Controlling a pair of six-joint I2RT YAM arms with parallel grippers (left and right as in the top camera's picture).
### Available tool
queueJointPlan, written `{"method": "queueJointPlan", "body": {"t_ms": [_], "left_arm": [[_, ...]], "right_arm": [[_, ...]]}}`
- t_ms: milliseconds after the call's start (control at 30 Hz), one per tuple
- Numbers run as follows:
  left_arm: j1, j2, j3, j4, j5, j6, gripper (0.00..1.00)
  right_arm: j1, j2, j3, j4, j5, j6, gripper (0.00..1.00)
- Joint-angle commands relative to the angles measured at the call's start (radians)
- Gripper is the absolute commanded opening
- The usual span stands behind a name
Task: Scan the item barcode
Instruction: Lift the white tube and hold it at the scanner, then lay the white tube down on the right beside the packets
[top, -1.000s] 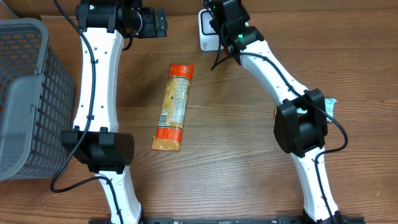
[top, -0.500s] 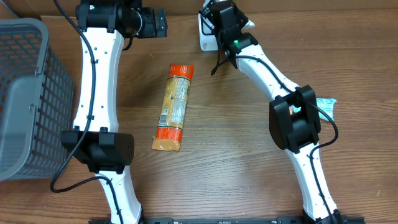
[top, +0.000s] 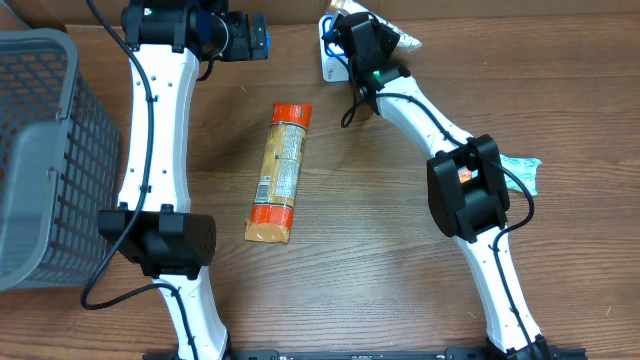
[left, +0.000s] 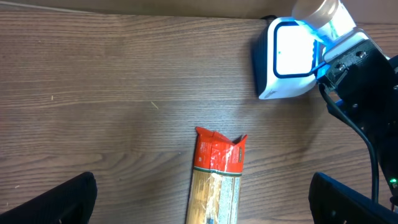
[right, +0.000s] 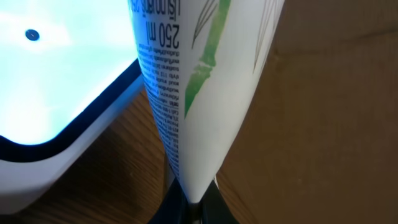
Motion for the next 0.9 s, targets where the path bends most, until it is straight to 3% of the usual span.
{"method": "queueJointPlan", "body": {"t_ms": [0,167,467,633,867], "left_arm": [[-0.001,0.001,0.004,0.002,-0.003,0.011,1.0],[-0.001,0.001,0.004,0.002,-0.003,0.011,1.0],[-0.001,0.001,0.004,0.002,-0.003,0.011,1.0],[-0.001,0.001,0.004,0.002,-0.003,0.011,1.0],[-0.001,0.001,0.004,0.002,-0.003,0.011,1.0]], "right_arm": [[0.006,-0.02,0.027,0.005,0.077,-0.022,0.04],[0.014,-0.065,0.028,-0.033,0.059,0.207,0.04],[0.01,-0.283,0.028,-0.256,-0.121,0.495,0.04],[-0.024,-0.428,0.028,-0.494,-0.235,0.797,0.04],[-0.158,-0.544,0.028,-0.978,-0.35,1.157,0.04]]}}
